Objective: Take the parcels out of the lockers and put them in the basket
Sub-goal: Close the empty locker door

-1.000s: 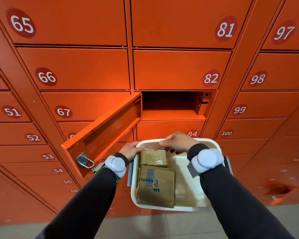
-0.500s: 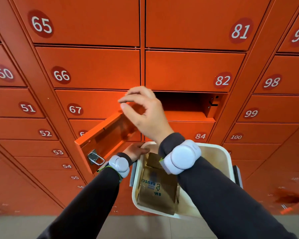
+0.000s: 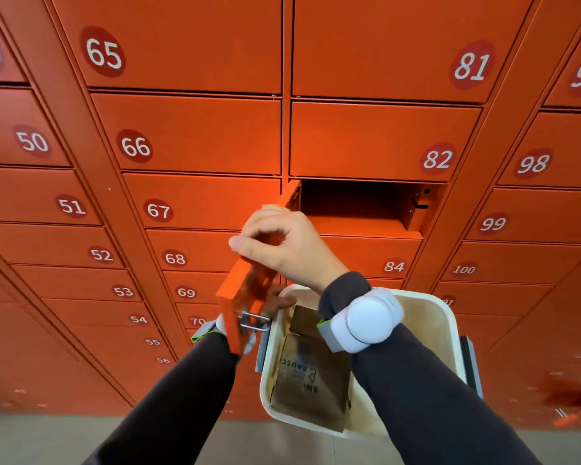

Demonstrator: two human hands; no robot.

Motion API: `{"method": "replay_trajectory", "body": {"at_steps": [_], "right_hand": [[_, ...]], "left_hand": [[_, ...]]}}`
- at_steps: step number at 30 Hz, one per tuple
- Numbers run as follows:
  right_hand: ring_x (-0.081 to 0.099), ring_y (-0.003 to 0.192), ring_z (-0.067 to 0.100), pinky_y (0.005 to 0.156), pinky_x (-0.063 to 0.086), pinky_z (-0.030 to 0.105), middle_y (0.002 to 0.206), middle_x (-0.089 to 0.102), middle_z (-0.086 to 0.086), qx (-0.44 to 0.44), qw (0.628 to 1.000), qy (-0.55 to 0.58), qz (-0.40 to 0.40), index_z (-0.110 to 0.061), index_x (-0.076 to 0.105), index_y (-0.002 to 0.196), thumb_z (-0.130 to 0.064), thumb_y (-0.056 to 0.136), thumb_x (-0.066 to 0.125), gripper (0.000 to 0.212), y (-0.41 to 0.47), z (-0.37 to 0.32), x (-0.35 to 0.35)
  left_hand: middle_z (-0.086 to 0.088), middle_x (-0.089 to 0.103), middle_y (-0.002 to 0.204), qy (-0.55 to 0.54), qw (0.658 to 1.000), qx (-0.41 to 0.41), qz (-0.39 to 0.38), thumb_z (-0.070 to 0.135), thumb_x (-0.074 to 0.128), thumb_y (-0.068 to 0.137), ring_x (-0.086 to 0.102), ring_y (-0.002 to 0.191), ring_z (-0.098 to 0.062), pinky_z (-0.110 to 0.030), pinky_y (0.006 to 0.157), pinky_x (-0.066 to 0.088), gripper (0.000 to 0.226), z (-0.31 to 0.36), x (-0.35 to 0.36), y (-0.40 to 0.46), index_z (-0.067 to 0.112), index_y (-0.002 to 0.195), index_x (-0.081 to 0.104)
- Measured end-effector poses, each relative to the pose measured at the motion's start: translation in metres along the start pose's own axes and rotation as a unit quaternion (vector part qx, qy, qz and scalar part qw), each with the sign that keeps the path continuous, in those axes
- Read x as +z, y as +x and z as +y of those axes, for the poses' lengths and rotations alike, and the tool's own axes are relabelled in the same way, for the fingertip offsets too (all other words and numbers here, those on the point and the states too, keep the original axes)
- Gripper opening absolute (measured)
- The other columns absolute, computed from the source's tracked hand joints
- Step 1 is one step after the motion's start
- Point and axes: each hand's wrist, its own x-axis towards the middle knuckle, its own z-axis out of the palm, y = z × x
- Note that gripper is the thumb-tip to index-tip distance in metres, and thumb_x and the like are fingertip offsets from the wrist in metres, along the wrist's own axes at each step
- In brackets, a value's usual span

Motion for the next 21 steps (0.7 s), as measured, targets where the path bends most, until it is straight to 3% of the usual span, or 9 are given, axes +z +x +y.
{"method": "replay_trajectory", "body": {"at_steps": [1,3,5,7,10,14,16,18,21], "right_hand": [[0.057,0.083,0.017,0.096,0.039,0.033,0.069,0.061,-0.007,0.004,1.000,0.016,0.004,-0.008,0.070,0.064,-0.017,0.080,0.069,0.019,-0.004,0.002,-0.006],[0.058,0.091,0.020,0.099,0.037,0.030,0.070,0.061,-0.001,0.015,0.998,0.058,0.028,-0.007,0.067,0.058,-0.017,0.079,0.066,0.023,-0.012,0.006,-0.018],[0.056,0.103,0.018,0.097,0.038,0.026,0.080,0.062,0.003,0.035,0.994,0.097,0.048,-0.012,0.063,0.054,-0.017,0.078,0.060,0.025,-0.021,0.011,-0.032],[0.054,0.107,0.012,0.092,0.039,0.019,0.098,0.063,0.006,0.051,0.990,0.124,0.053,-0.015,0.060,0.053,-0.016,0.079,0.055,0.026,-0.032,0.018,-0.047],[0.054,0.111,0.007,0.090,0.040,0.015,0.120,0.058,0.006,0.088,0.983,0.154,0.051,-0.011,0.062,0.060,-0.018,0.081,0.051,0.025,-0.051,0.030,-0.071],[0.054,0.118,0.003,0.088,0.045,0.018,0.132,0.052,-0.011,0.157,0.979,0.133,0.007,-0.025,0.072,0.081,-0.038,0.082,0.053,0.024,-0.070,0.037,-0.105],[0.057,0.113,0.000,0.082,0.047,0.015,0.126,0.055,-0.020,0.177,0.981,0.081,-0.015,-0.038,0.072,0.089,-0.048,0.075,0.057,0.023,-0.074,0.036,-0.122],[0.061,0.106,0.001,0.077,0.049,0.013,0.118,0.060,-0.022,0.189,0.980,0.053,-0.023,-0.043,0.070,0.093,-0.039,0.073,0.064,0.021,-0.077,0.035,-0.138],[0.065,0.091,-0.002,0.069,0.050,0.011,0.101,0.065,-0.021,0.188,0.981,0.037,-0.023,-0.041,0.066,0.096,-0.020,0.074,0.067,0.030,-0.079,0.036,-0.154]], "left_hand": [[-0.025,0.045,0.122,-0.006,1.000,-0.021,-0.016,-0.016,0.040,0.089,0.058,0.059,0.016,-0.029,0.107,0.037,0.043,-0.002,0.002,-0.001,-0.027,0.129,0.029],[-0.039,0.047,0.123,-0.010,0.997,-0.062,-0.045,-0.012,0.039,0.091,0.064,0.061,0.006,-0.024,0.089,0.048,0.036,-0.007,0.001,-0.003,-0.030,0.122,0.036],[-0.021,0.059,0.101,0.015,0.995,-0.069,-0.076,-0.003,0.045,0.092,0.058,0.063,-0.013,-0.006,0.059,0.046,0.024,-0.006,0.003,-0.006,-0.014,0.108,0.058],[-0.003,0.057,0.091,0.017,0.993,-0.044,-0.105,0.005,0.053,0.089,0.047,0.061,-0.001,0.001,0.043,0.035,0.021,0.003,0.007,-0.010,0.006,0.106,0.064],[-0.007,0.059,0.091,-0.015,0.989,-0.059,-0.132,0.000,0.055,0.083,0.052,0.066,-0.008,-0.002,0.050,0.040,0.026,0.005,0.022,-0.002,0.007,0.108,0.063],[-0.014,0.061,0.087,-0.012,0.987,-0.065,-0.145,0.008,0.058,0.085,0.053,0.080,-0.021,-0.028,0.075,0.040,0.011,0.011,0.036,-0.001,0.007,0.095,0.064],[-0.012,0.061,0.080,-0.022,0.986,-0.062,-0.151,0.012,0.058,0.087,0.052,0.072,-0.020,-0.027,0.070,0.040,0.005,0.017,0.042,-0.001,0.012,0.086,0.063],[-0.008,0.059,0.075,-0.021,0.987,-0.055,-0.148,0.015,0.058,0.088,0.050,0.064,-0.016,-0.019,0.060,0.040,0.008,0.021,0.046,0.003,0.016,0.081,0.061],[-0.004,0.059,0.075,-0.026,0.988,-0.047,-0.143,0.013,0.058,0.089,0.049,0.061,-0.010,-0.009,0.050,0.039,0.012,0.027,0.050,0.006,0.010,0.099,0.065]]}}
